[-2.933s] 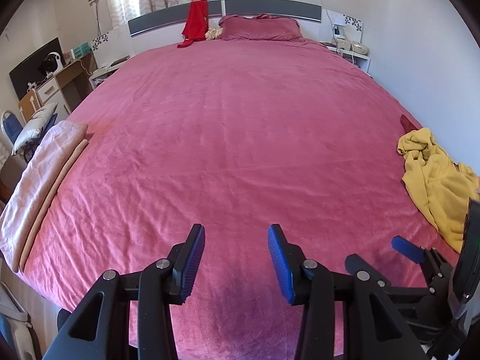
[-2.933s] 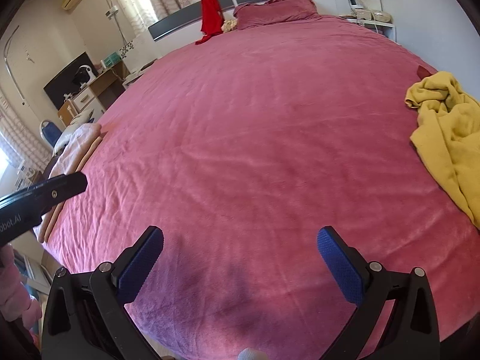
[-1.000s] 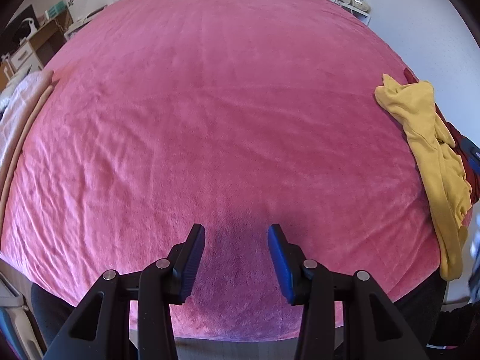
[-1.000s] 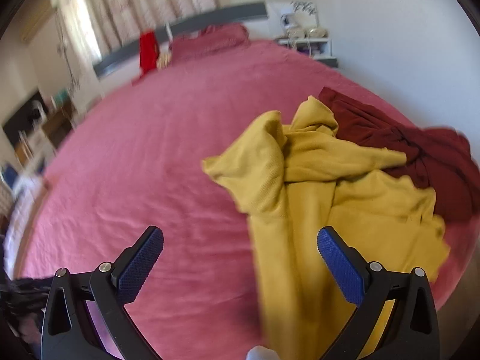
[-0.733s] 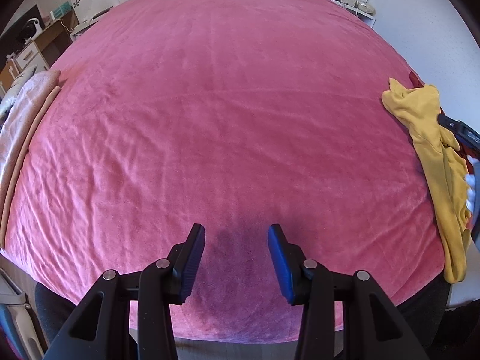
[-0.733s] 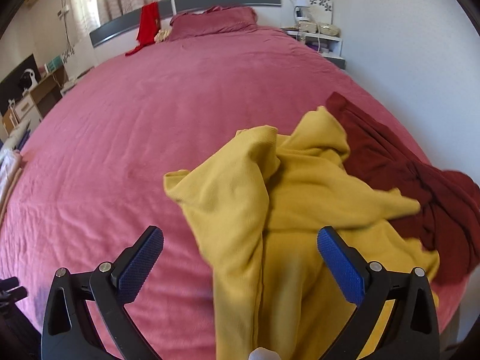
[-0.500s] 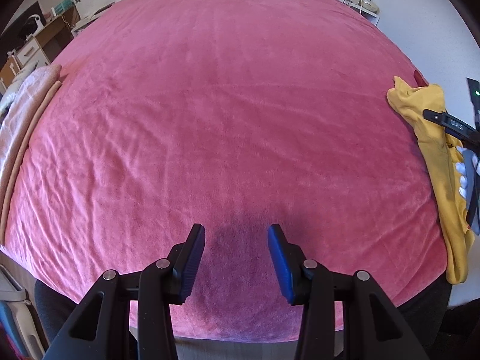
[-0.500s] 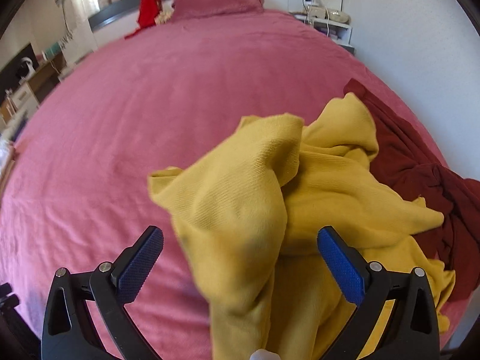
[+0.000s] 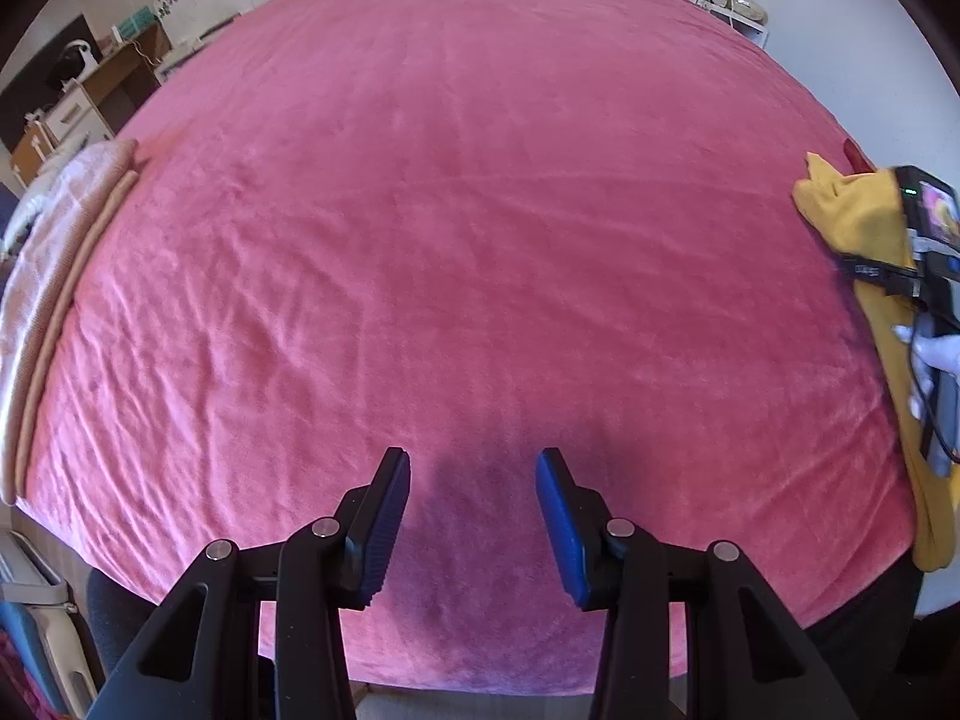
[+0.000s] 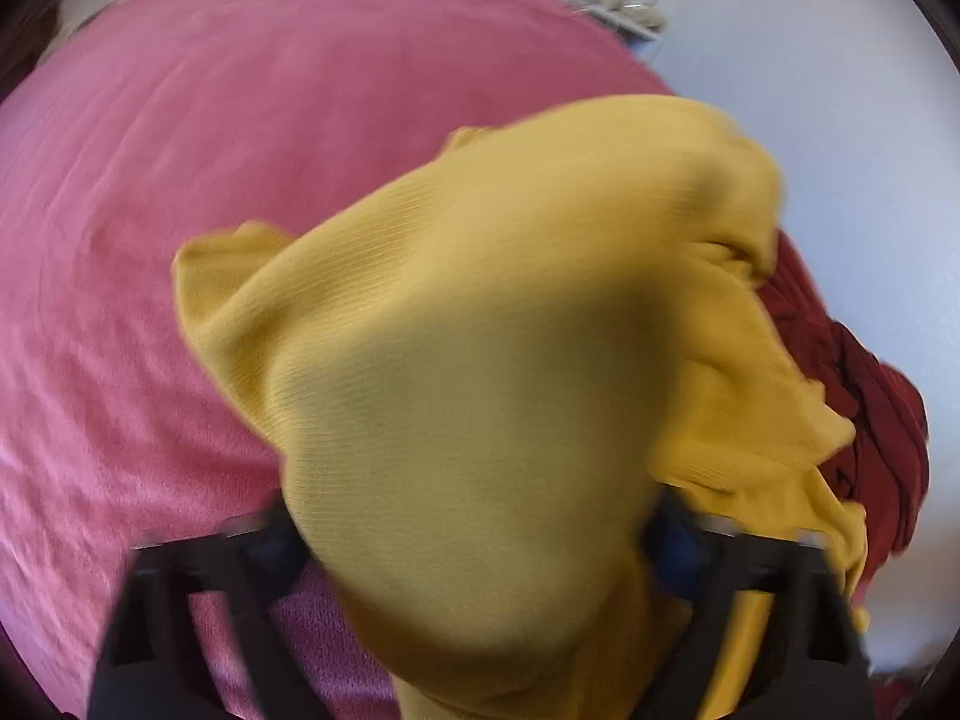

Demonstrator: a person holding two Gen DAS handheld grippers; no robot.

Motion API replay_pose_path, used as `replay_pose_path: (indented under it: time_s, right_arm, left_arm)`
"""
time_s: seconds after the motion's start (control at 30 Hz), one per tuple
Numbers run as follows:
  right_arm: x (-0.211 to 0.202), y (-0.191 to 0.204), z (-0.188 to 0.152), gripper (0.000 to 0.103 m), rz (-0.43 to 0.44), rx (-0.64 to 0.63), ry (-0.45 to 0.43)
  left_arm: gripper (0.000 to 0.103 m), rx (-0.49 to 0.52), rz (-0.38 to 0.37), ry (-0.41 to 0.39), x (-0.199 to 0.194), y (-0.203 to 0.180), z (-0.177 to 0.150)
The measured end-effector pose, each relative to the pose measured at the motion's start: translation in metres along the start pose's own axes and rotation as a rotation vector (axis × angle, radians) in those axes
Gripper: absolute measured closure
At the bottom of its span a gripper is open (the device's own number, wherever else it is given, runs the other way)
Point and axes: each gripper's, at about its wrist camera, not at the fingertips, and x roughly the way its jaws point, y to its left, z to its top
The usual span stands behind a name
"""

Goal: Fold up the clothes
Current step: 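Grasp the yellow sweater with the right gripper and lift it, then carry the lifted yellow sweater with the right gripper and lay it on the bed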

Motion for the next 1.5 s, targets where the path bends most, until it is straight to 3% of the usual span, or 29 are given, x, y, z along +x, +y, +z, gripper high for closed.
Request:
replay_pose_path:
  time_s: [0.07,0.17,0.37,0.53,0.63,0.9,1.13,1.37,1.5]
  right_arm:
    - [-0.005,-0.019,-0.007,0.062,0.047,0.101,-0.028]
    - [-0.005,-0.050,-0.019,0.069,0.190,0.269,-0.039]
    - [-0.014,-0.117,-0.039,0.076,0.561,0.719,-0.070]
    - [-0.061,-0.132,-0.020,0.079,0.876,0.786,-0.178]
    - [-0.098,-0.126,0.010,0.079,1.016,0.735,-0.218]
    - [-0.220,-0.034,0.041,0.079,1.297,0.550,-0.274]
    - [-0.331,0.049,0.066,0.079,1.553,0.353,-0.319]
    - [-0.461,0.139,0.075,0.079,1.810,0.039,-0.363]
    - [-0.499,0.171,0.081,0.079,1.955,-0.055,-0.345]
  left_arm:
    - [0.059,-0.001,0.018,-0.015,-0.002,0.002,0.001]
    - [0.059,-0.009,0.041,-0.031,-0.003,0.004,0.002]
    - [0.059,-0.032,0.049,-0.058,-0.012,0.013,0.004]
    - [0.059,-0.037,0.062,-0.115,-0.021,0.023,0.011]
    - [0.059,-0.046,0.052,-0.158,-0.025,0.033,0.018]
    - [0.059,-0.082,0.065,-0.243,-0.047,0.055,0.022]
    - [0.059,-0.197,0.070,-0.336,-0.066,0.104,0.024]
    - [0.059,-0.314,0.165,-0.502,-0.128,0.188,0.038]
    - [0.059,-0.380,0.232,-0.613,-0.184,0.238,0.033]
